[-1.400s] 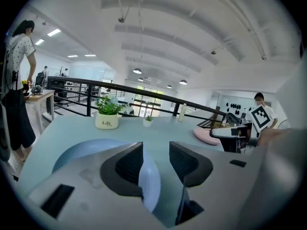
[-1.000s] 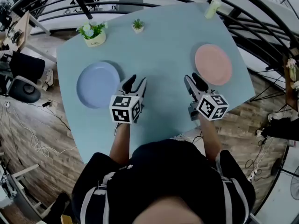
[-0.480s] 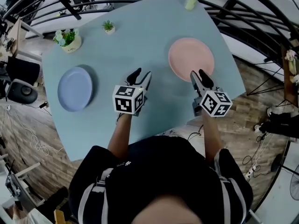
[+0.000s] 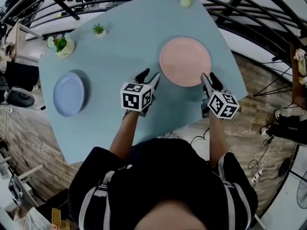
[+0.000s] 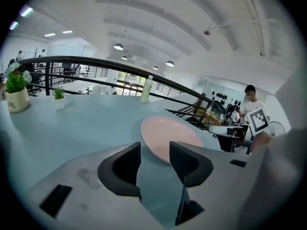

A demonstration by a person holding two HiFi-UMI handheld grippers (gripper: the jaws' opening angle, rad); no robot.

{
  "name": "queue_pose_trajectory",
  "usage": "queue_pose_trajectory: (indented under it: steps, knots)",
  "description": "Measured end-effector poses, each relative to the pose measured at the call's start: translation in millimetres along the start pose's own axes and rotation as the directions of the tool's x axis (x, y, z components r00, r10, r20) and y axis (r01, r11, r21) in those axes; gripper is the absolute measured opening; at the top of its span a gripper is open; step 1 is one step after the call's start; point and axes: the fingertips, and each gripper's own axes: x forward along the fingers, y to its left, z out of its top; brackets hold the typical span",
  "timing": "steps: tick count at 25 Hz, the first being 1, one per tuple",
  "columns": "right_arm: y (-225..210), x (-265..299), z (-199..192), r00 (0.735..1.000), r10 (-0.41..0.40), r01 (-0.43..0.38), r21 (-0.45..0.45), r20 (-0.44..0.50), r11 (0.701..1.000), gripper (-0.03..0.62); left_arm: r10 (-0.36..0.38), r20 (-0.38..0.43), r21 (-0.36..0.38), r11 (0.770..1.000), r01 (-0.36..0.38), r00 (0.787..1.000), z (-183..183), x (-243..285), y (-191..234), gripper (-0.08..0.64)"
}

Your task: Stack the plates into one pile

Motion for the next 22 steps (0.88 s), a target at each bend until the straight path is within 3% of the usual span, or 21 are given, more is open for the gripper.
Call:
queue_pose_trajectory:
  steps: [11, 22]
  knots:
    - [-46, 29, -19, 0.993, -0.015, 0.016, 0.009, -0.115, 1.0, 0.199, 0.013, -0.115, -0.023, 1.0, -0.016, 0.993, -19, 56, -8, 0.172]
    - [-57, 48, -43, 0.978, -0.001, 0.003, 0.009, -0.21, 1.0, 0.193, 0.004, -0.159, -0.081, 0.997, -0.017, 0.987, -36, 77, -9, 0.17]
